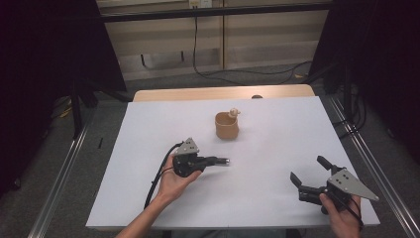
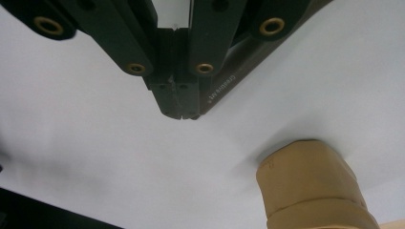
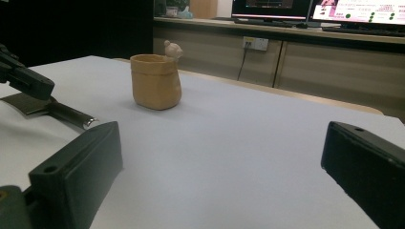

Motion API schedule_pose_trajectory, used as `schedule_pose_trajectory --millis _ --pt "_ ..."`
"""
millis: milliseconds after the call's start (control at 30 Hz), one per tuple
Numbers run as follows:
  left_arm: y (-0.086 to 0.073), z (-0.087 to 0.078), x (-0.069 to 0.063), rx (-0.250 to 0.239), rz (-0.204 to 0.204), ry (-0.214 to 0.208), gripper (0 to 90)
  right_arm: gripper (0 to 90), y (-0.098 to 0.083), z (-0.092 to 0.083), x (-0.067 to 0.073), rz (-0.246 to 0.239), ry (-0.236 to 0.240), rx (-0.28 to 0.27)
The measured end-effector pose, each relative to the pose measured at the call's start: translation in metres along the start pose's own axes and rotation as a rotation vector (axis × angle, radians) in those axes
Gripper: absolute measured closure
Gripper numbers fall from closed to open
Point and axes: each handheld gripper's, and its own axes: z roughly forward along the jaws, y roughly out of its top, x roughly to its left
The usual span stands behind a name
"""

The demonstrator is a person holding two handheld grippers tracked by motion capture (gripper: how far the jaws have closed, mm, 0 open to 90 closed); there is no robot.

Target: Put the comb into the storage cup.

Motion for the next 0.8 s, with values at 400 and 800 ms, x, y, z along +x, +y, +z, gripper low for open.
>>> schedule_pose_trajectory --millis 400,800 --pt "0.009 0.025 -0.005 0.122 0.089 -0.025 90.0 0.0 -0.001 0.0 0.0 -0.004 -0.009 0.008" --pt "0.002 0.036 -0.001 0.213 0.064 -0.013 90.0 0.0 -0.001 -0.001 0.0 -0.004 -0.003 0.007"
